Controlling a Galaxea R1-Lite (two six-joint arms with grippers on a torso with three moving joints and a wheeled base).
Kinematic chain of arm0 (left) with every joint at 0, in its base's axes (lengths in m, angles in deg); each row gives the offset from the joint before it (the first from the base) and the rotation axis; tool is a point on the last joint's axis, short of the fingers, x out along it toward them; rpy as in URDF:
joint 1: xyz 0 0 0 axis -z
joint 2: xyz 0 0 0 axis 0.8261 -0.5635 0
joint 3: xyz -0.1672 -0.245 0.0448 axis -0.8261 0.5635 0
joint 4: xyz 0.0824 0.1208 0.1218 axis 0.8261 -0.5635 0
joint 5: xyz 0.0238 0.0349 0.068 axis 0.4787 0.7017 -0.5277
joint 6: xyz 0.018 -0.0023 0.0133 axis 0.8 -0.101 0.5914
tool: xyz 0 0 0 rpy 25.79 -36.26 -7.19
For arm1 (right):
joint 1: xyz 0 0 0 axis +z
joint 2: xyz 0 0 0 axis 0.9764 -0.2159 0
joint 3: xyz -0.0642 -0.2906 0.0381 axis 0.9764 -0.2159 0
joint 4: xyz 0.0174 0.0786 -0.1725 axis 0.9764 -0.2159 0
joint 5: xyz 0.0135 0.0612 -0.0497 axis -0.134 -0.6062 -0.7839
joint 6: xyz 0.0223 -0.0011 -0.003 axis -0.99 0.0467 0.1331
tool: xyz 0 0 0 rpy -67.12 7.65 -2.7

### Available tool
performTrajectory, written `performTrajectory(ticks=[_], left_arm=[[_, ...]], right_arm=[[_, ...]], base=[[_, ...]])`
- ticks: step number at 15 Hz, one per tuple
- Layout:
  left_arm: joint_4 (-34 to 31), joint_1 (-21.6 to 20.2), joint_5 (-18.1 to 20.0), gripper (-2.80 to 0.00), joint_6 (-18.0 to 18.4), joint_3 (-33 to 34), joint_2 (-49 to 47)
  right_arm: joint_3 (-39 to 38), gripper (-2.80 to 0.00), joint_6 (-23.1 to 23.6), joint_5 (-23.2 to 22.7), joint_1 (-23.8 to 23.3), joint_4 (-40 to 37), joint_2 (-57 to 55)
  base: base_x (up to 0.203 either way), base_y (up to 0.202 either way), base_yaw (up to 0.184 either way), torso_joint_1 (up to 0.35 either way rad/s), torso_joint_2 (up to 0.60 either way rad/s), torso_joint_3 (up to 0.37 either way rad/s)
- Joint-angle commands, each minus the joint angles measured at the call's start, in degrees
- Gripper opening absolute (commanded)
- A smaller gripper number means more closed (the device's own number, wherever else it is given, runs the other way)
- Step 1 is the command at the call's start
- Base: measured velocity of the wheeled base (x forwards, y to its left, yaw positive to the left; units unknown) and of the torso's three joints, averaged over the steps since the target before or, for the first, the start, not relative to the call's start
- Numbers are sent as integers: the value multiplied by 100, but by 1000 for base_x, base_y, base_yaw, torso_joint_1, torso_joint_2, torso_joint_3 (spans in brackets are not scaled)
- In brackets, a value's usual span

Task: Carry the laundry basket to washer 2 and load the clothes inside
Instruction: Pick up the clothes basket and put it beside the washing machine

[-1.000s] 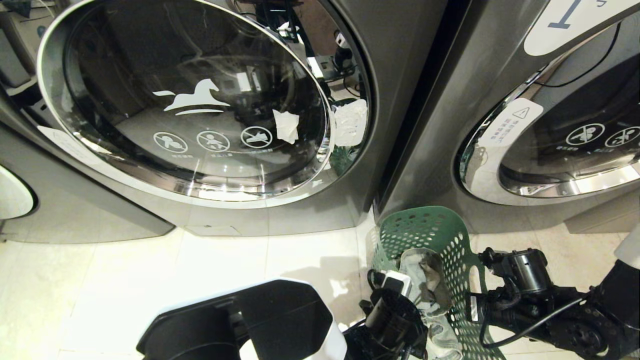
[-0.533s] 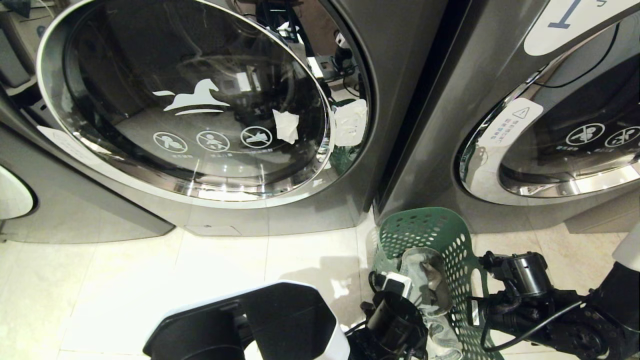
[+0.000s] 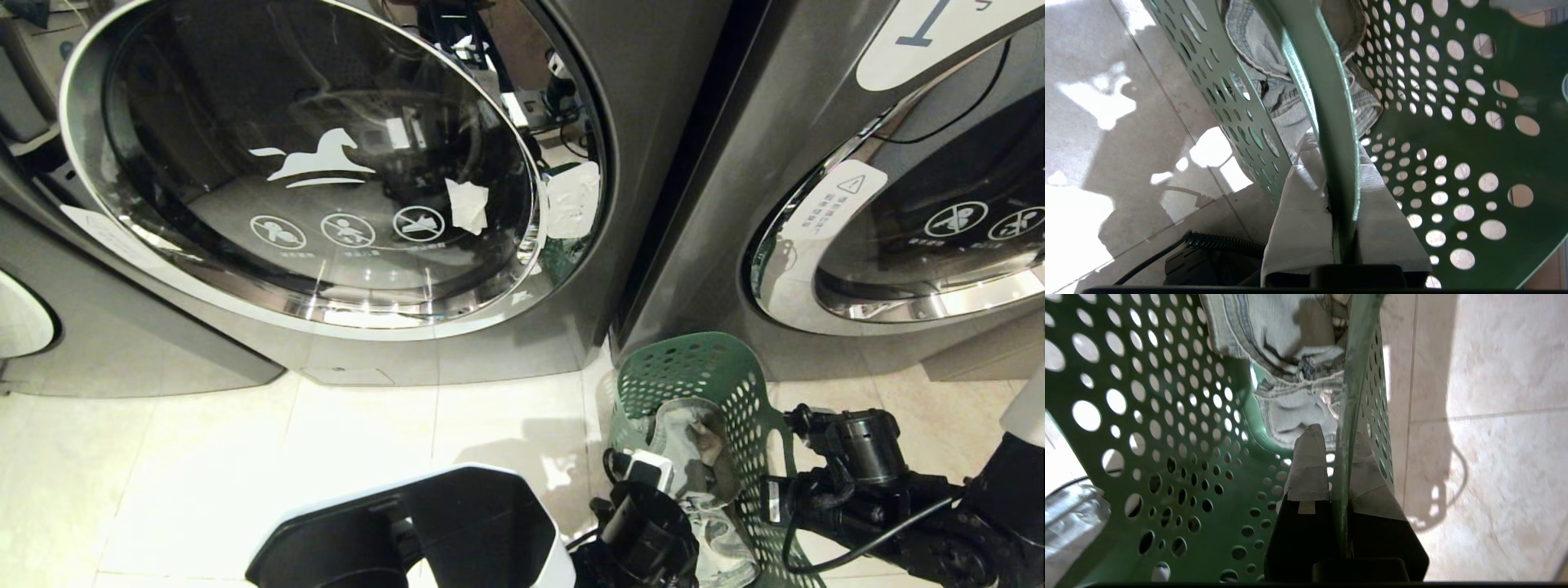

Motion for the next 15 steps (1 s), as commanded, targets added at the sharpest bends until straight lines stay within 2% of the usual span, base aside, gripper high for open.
performTrajectory(ticks=[1, 2, 3, 4, 7, 10, 11, 13, 15], left_arm=[[35, 22, -13, -280, -12, -2, -21], [44, 31, -13, -124, -3, -2, -37], [51, 31, -13, 0, -15, -6, -46], [63, 31, -13, 0, -20, -11, -46], [129, 57, -147, 0, -15, -46, -90], [220, 57, -260, 0, 11, 142, -19], [220, 57, -282, 0, 105, 283, 12], [228, 26, -412, 0, 581, 560, 71], [235, 21, -630, 0, 615, 645, 180]], right_arm=[[-133, -280, 8, 22, 4, 412, -219], [-202, -124, 23, 163, 4, 561, -386], [-244, 0, 41, 433, 8, 613, -523], [-271, 0, 40, 557, 13, 659, -565], [-321, 0, -46, 539, 4, 726, -512], [-399, 0, -39, 148, 4, 750, -18], [-457, 0, -38, -28, 4, 703, 183], [-495, 0, -37, -322, 3, 500, 512], [-487, 0, -37, -424, -4, 281, 755]], base=[[0, 0, 0, 0, 0, 0], [0, 0, 0, 0, 0, 0], [0, 0, 0, 0, 0, 0], [0, 0, 0, 0, 0, 0], [0, 0, 0, 0, 0, 0], [0, 0, 0, 0, 0, 0], [0, 0, 0, 0, 0, 0], [0, 0, 0, 0, 0, 0], [0, 0, 0, 0, 0, 0]])
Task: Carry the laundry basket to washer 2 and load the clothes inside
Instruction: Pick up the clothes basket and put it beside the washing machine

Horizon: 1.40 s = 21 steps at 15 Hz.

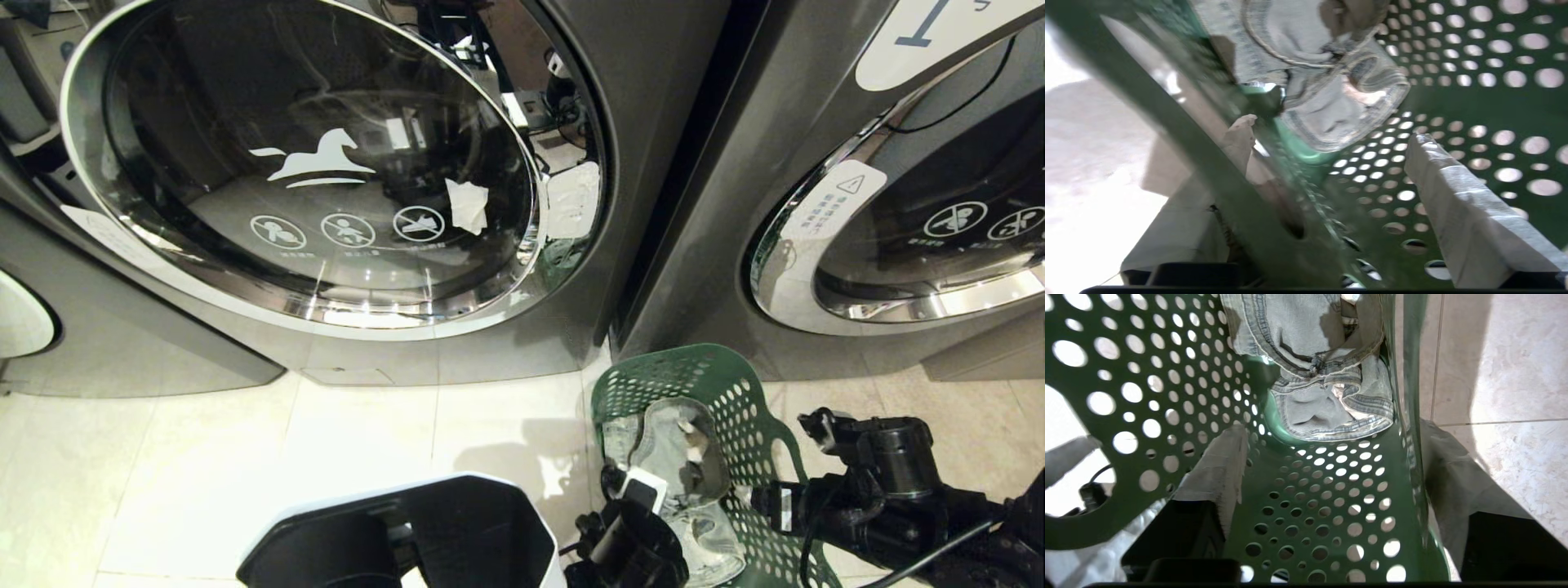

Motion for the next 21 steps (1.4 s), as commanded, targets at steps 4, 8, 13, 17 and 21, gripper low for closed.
performTrajectory(ticks=[4, 8, 13, 17, 21], left_arm=[[188, -94, -308, 0, 115, 118, 442], [196, -182, -857, 0, 453, 185, 465], [244, -190, -1033, 0, 384, 544, 1147], [761, -191, -1056, 0, 435, 1117, 1593], [822, -328, -1115, 0, 426, 1543, 2107]], right_arm=[[-42, 0, -23, 8, 8, -456, 691], [-97, 0, -88, 20, 7, -546, 899], [-238, 0, -114, 11, 7, -539, 1073], [-347, 0, -106, 23, 7, -553, 1442], [-566, 0, -63, 49, 7, -555, 1790]], base=[[0, 0, 0, 0, 0, 0], [0, 0, 0, 0, 0, 0], [0, 0, 0, 0, 0, 0], [0, 0, 0, 0, 0, 0], [0, 0, 0, 0, 0, 0]])
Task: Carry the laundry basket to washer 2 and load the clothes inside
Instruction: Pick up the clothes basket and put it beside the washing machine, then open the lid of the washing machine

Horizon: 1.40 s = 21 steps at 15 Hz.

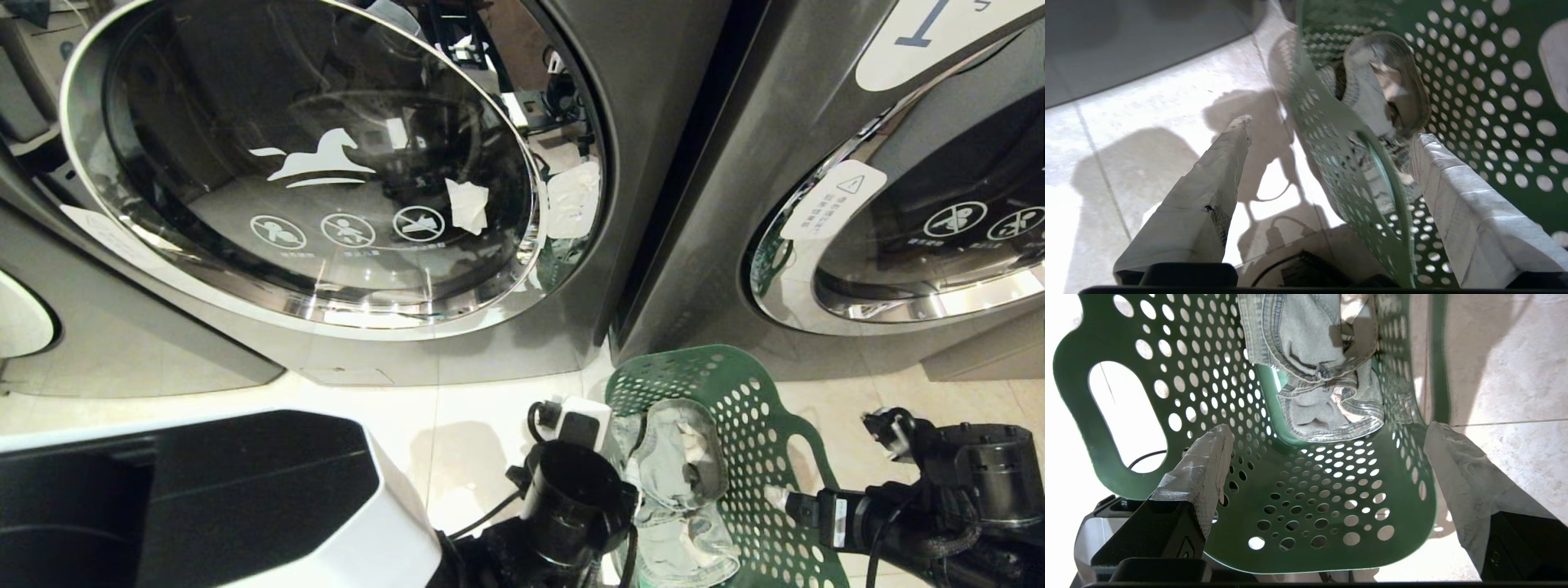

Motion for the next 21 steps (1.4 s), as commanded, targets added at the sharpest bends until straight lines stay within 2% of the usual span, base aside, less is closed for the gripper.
performTrajectory(ticks=[1, 2, 3, 6, 10, 11, 12, 17, 19, 21], left_arm=[[32, -99, -67, 0, -9, 94, 276], [32, -133, -92, 0, -12, 159, 312], [96, -192, -99, 0, -28, 303, 350], [641, -207, -109, 0, -3, 434, 378], [713, -134, -111, 0, -37, 419, 395], [807, -74, -117, -48, -44, 512, 384], [976, -45, -109, -280, -14, 638, 341], [1368, -167, -313, -280, 164, 868, 454], [1542, -435, -327, -280, 396, 956, 681], [1591, -882, -325, -280, 683, 990, 921]], right_arm=[[-73, 0, -6, 17, 7, 29, 171], [-108, -63, 18, 18, 11, 29, 189], [-169, -280, 25, 40, 28, 36, 193], [-258, -280, 27, 115, 46, 31, 296], [-525, -280, 7, 124, 50, 38, 455], [-566, -280, 7, 124, 53, 43, 485], [-595, -280, -2, 124, 46, 46, 489], [-560, -280, 40, 130, 65, 44, 791], [-550, -280, 59, 116, 191, 38, 892], [-494, -280, 59, 125, 411, 37, 892]], base=[[0, 0, 0, 0, 0, 0], [0, 0, 0, 0, 0, 0], [0, 0, 0, 0, 0, 0], [0, 0, 0, 0, 0, 0], [0, 0, 0, 0, 0, 0], [0, 0, 0, 0, 0, 0], [0, 0, 0, 0, 0, 0], [0, 0, 0, 0, 0, 0], [0, 0, 0, 0, 0, 0], [0, 0, 0, 0, 0, 0]])
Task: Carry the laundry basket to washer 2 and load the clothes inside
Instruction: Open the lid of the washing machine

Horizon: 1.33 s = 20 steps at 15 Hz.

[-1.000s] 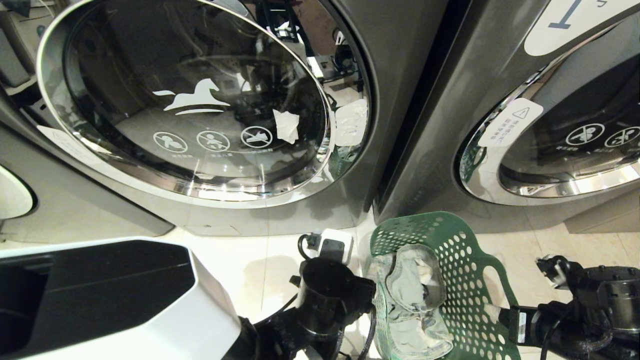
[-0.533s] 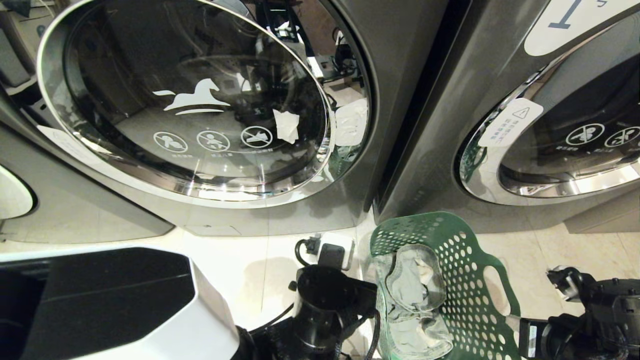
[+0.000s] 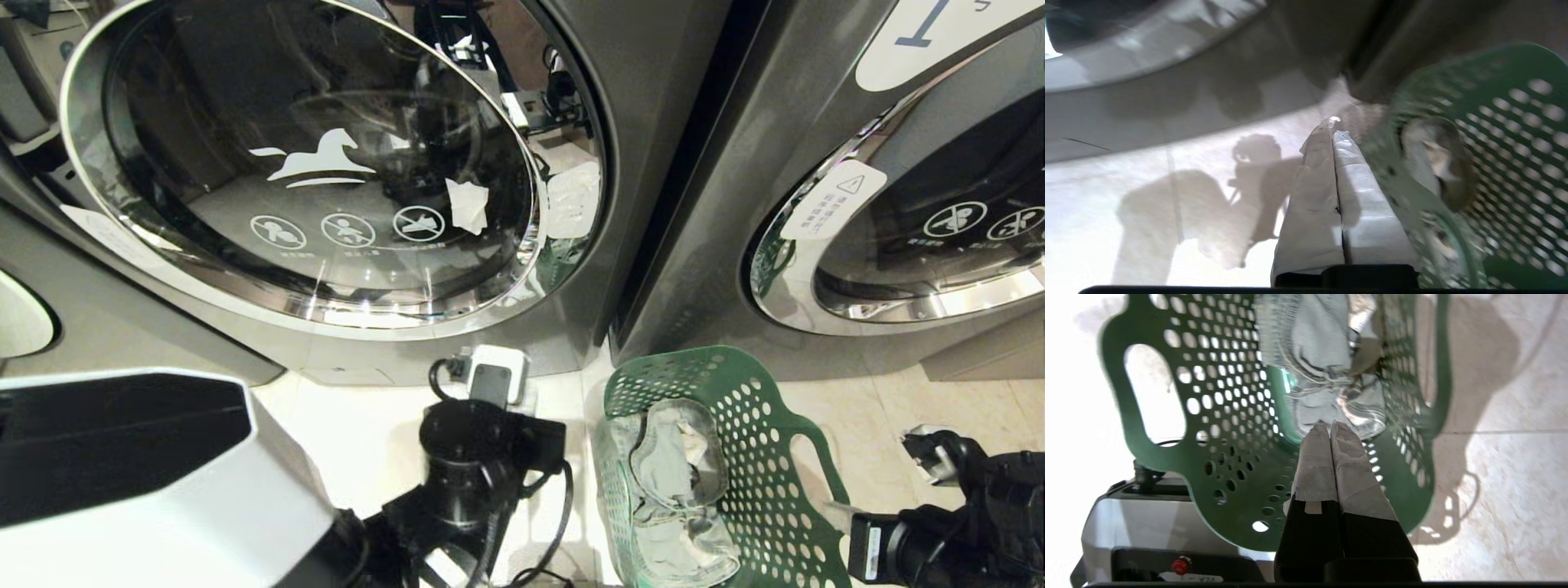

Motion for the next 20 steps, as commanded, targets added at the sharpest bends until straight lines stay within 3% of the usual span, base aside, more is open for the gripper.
performTrajectory(ticks=[1, 4, 8, 11, 15, 16, 19, 20], left_arm=[[43, -433, -3, -280, 153, 25, 357], [30, -1630, 291, -280, 663, 227, 1048], [-19, -2917, 819, -280, 1203, 1508, 2473], [-146, -3533, 888, -280, 1290, 2480, 3424], [-742, -3881, 759, -280, 1329, 2953, 4353], [-849, -3956, 608, -280, 1389, 3100, 4602], [-1199, -4650, 413, -280, 1732, 3826, 5363], [-1498, -4865, 367, -280, 1794, 3881, 5675]], right_arm=[[62, -280, -8, 10, 152, 25, 34], [70, -280, 234, -45, 226, 33, 110], [58, -280, 269, -71, 1111, 13, 523], [-3, -280, 306, -27, 1196, -236, 1159], [18, -280, 798, 237, 1146, -1149, 2406], [-57, -280, 982, 420, 1014, -1314, 2701], [-340, -280, 1459, 638, -96, -1531, 3429], [-424, -280, 1835, 692, -540, -1580, 3532]], base=[[0, 0, 0, 0, 0, 0], [0, 0, 0, 0, 0, 0], [0, 0, 0, 0, 0, 0], [0, 0, 0, 0, 0, 0], [0, 0, 0, 0, 0, 0], [0, 0, 0, 0, 0, 0], [0, 0, 0, 0, 0, 0], [0, 0, 0, 0, 0, 0]])
